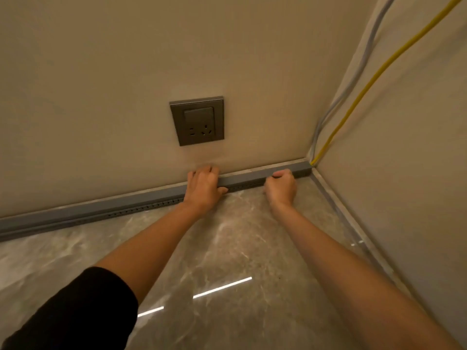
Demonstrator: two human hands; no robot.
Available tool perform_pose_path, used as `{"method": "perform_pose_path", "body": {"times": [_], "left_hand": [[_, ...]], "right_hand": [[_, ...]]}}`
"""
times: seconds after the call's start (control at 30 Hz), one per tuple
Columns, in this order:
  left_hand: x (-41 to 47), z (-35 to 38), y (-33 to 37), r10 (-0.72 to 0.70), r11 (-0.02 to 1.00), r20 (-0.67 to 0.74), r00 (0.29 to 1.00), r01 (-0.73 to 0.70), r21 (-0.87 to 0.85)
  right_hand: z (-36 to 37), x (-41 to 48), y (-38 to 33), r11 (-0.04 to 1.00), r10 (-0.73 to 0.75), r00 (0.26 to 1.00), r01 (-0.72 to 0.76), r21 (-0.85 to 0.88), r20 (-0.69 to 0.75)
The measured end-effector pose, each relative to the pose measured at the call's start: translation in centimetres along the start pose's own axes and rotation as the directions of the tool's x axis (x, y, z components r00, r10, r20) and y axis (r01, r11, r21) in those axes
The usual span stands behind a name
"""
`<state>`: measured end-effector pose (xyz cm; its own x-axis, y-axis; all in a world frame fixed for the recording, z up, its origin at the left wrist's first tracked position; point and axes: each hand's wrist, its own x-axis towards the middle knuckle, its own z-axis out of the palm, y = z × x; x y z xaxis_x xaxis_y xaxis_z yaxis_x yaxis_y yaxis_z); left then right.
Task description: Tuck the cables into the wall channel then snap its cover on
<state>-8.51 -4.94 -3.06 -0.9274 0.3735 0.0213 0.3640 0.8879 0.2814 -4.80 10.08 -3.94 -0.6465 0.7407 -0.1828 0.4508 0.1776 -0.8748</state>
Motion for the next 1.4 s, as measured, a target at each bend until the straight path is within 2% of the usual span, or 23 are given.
{"method": "perform_pose_path", "body": {"times": [0.07,0.13,0.2,0.27,0.37,0.47,0.53,0.67,0.93,1.2,1.4], "left_hand": [[-1.0,-0.9,-2.6,-0.049,0.998,0.005,0.999,0.049,0.032],[-2.1,-1.7,-5.1,-0.1,0.994,0.016,0.995,0.099,0.055],[-3.1,-2.4,-7.3,-0.134,0.989,0.024,0.991,0.132,0.065],[-4.1,-3.2,-9.5,-0.154,0.986,0.033,0.987,0.152,0.062],[-5.2,-4.4,-12.7,-0.169,0.984,0.049,0.984,0.166,0.069],[-6.0,-5.3,-15.4,-0.168,0.981,0.072,0.983,0.159,0.11],[-6.3,-5.4,-16.6,-0.147,0.98,0.083,0.986,0.134,0.145],[-6.4,-5.4,-17.7,-0.092,0.984,0.055,0.994,0.083,0.156],[-6.5,-4.5,-17.8,0.007,0.975,0.009,1.0,-0.009,0.221],[-6.7,-4.7,-17.7,-0.017,0.982,0.023,1.0,0.012,0.187],[-7.9,-6.2,-17.2,-0.123,0.983,0.075,0.99,0.111,0.144]], "right_hand": [[1.8,-2.2,-0.6,0.983,-0.162,0.981,0.17,-0.07,0.103],[3.7,-4.3,-1.4,0.89,-0.341,0.901,0.401,-0.216,0.267],[5.4,-6.1,-2.3,0.703,-0.447,0.774,0.614,-0.359,0.448],[7.3,-7.8,-3.1,0.488,-0.485,0.634,0.767,-0.415,0.602],[10.1,-9.9,-4.2,0.265,-0.481,0.473,0.881,-0.392,0.738],[12.1,-11.3,-5.2,0.124,-0.471,0.408,0.908,-0.4,0.782],[12.8,-11.8,-5.7,0.055,-0.448,0.397,0.907,-0.418,0.801],[13.6,-12.3,-6.4,0.011,-0.434,0.411,0.892,-0.452,0.801],[13.7,-13.1,-6.3,0.006,-0.43,0.468,0.856,-0.516,0.772],[13.5,-13.6,-6.2,0.034,-0.425,0.531,0.819,-0.573,0.733],[12.8,-14.8,-7.1,0.078,-0.443,0.554,0.807,-0.585,0.705]]}}
